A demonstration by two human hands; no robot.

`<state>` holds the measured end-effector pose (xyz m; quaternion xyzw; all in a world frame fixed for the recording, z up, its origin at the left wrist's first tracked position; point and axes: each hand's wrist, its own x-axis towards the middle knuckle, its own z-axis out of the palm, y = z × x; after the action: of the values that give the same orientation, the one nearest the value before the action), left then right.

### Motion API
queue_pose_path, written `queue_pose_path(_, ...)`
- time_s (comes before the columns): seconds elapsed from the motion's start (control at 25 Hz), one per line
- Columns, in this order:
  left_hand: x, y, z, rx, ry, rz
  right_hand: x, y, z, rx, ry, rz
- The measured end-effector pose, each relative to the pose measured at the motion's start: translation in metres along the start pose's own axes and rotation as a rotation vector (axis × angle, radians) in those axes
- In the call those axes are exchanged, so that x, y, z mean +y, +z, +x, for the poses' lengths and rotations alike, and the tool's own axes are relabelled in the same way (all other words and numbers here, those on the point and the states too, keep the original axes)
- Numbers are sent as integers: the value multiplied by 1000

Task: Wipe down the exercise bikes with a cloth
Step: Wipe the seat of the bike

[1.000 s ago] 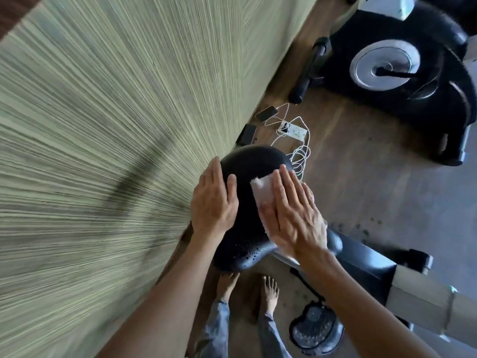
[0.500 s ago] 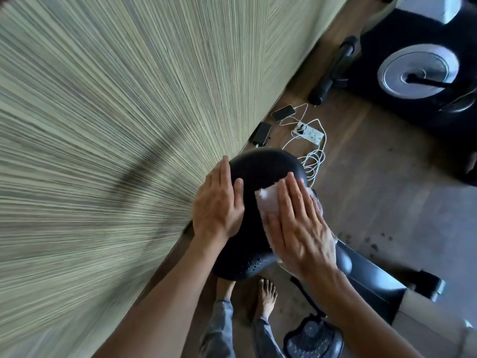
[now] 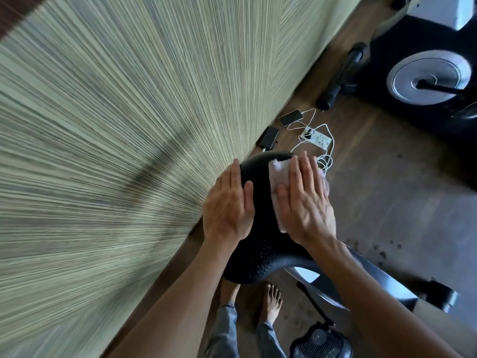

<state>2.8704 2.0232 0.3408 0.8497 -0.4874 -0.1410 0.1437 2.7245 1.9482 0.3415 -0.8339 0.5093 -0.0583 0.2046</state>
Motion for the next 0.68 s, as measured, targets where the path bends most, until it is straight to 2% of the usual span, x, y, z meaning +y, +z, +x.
queue_pose_path(0.12,-3,0,0,-4,-10,-18,-6,1,-4,25,-148,-49)
queue_pose_path(0.24,-3,0,1,15,-2,-19,18,-10,-43,-53,-279,-41)
queue_pose_path(0.44,-2,2,1,7,-13,-14,-6,2,6,35,24,41)
queue_pose_path(0.48,-3,2,0,5,-20,-16,-12,2,11,37,2,24)
queue_pose_path(0.6,-3,0,1,23,-12,-21,2,-4,-15,13,-264,-24)
queue_pose_path(0.68,-1,-1,1,26,-5,-17,22,-12,-36,-60,-288,-6)
